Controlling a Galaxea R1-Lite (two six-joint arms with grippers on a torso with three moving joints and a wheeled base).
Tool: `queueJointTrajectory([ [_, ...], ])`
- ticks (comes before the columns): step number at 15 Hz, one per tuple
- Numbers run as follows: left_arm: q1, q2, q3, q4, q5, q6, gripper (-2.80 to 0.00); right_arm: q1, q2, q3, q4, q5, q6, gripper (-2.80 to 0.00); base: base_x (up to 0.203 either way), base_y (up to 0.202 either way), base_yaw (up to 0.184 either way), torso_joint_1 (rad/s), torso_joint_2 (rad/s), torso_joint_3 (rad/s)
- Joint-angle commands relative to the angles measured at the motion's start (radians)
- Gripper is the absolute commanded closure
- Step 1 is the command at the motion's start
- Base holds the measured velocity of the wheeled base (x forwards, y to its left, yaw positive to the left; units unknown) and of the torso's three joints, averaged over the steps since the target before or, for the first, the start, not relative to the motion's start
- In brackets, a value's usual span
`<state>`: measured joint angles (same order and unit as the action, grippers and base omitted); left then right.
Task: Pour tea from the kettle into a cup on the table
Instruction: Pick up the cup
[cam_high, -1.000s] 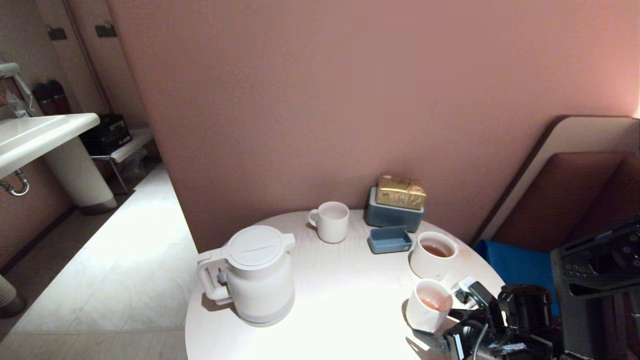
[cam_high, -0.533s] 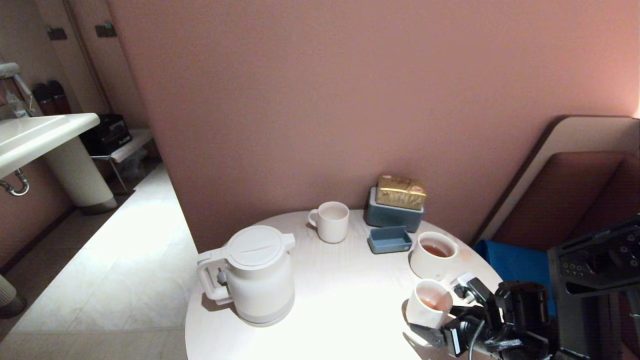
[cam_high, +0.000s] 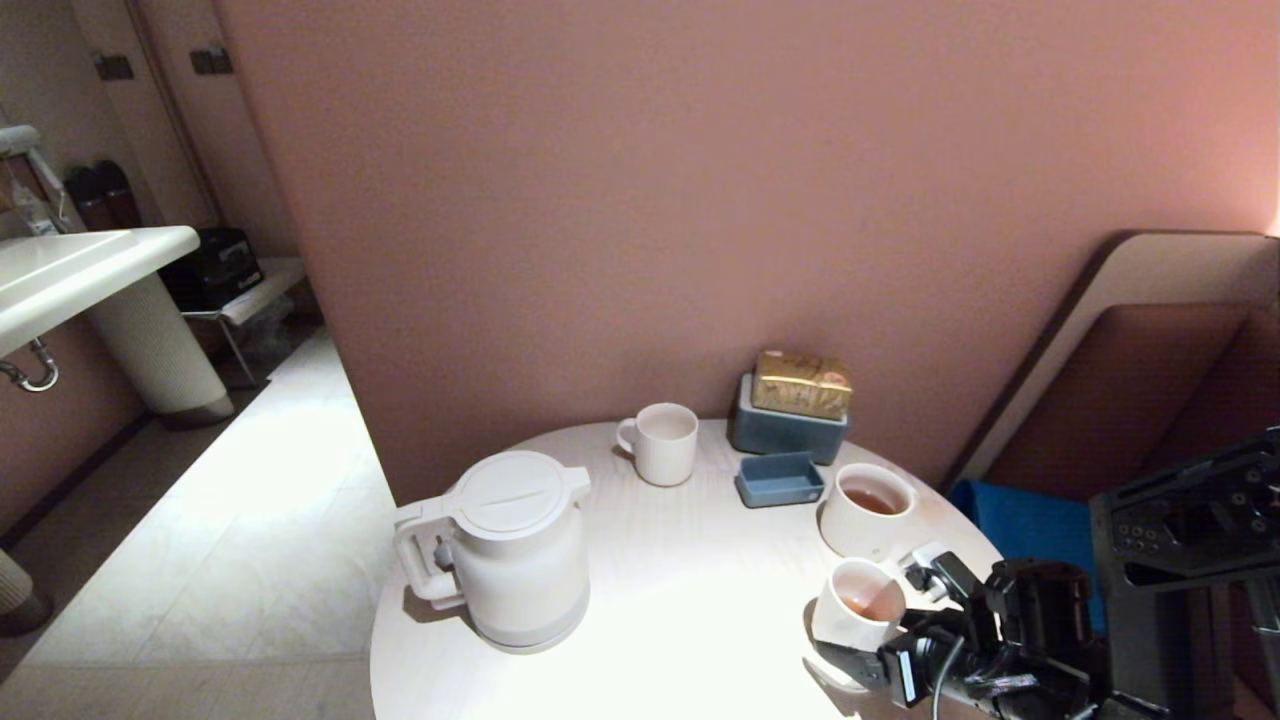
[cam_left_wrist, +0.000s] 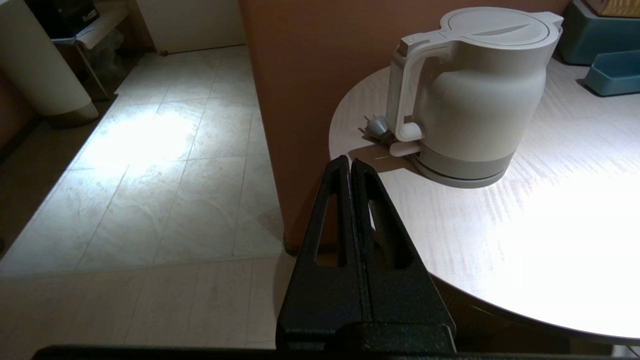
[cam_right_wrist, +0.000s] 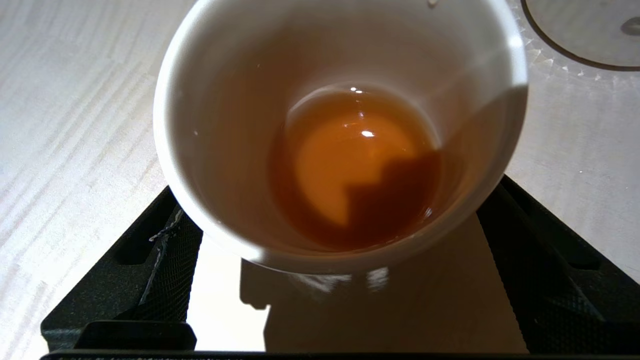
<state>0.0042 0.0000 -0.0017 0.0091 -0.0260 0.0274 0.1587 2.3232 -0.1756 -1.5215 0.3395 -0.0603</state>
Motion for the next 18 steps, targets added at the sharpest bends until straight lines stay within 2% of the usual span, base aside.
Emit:
queueJointTrajectory([
  [1, 0.0, 0.0, -0.001, 0.0, 0.0, 0.0, 0.0, 0.001, 0.007, -0.007, -0.032, 0.001, 0.002, -2.8, 0.0, 0.0, 0.0, 0.0, 0.0, 0.0],
  [6, 0.0, 0.001, 0.0, 0.0, 0.0, 0.001, 0.0, -0.002, 0.013, -0.031, -0.034, -0.03, 0.021, -2.8, 0.0, 0.0, 0.0, 0.0, 0.0, 0.0],
  [18, 0.0, 0.001, 0.0, 0.0, 0.0, 0.0, 0.0, -0.002, 0.009, -0.047, -0.035, -0.034, 0.043, -2.8, 0.0, 0.0, 0.0, 0.0, 0.0, 0.0],
])
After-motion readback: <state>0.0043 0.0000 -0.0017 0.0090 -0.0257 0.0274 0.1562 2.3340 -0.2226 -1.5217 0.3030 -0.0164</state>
